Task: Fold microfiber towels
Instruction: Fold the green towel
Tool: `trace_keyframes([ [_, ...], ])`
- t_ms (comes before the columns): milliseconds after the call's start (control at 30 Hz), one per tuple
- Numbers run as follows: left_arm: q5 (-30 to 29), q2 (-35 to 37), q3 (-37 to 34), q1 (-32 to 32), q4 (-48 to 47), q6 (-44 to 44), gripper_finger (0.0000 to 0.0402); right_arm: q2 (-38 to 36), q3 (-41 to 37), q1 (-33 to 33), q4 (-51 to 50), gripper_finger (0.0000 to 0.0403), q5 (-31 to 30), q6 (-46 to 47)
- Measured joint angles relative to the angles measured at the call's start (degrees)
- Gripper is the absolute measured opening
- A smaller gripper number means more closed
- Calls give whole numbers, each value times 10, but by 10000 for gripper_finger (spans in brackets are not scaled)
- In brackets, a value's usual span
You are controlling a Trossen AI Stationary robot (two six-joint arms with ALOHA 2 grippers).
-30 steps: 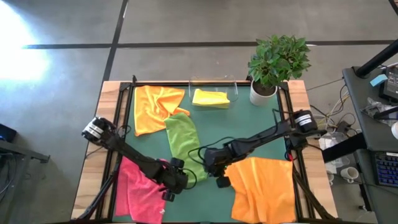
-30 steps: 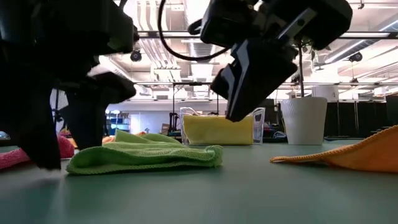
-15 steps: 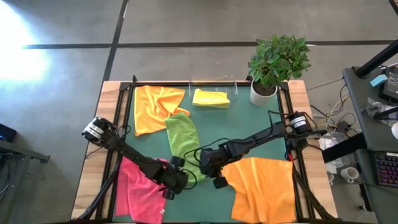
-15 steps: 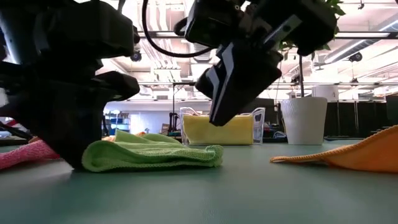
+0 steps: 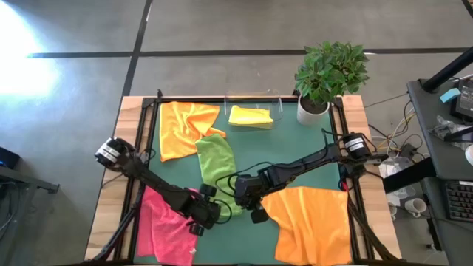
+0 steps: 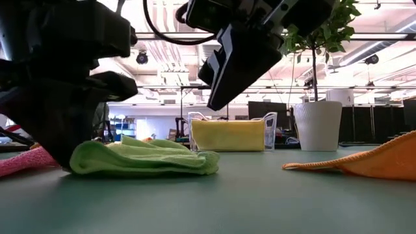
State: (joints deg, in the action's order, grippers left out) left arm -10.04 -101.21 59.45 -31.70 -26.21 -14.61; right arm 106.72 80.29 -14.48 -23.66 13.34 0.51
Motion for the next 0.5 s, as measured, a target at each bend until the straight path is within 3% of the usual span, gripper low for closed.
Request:
trace_keyframes([
  [500,-8,45,3,0,-36,-16,12,-1,5,18,-22,54,-5,-3],
])
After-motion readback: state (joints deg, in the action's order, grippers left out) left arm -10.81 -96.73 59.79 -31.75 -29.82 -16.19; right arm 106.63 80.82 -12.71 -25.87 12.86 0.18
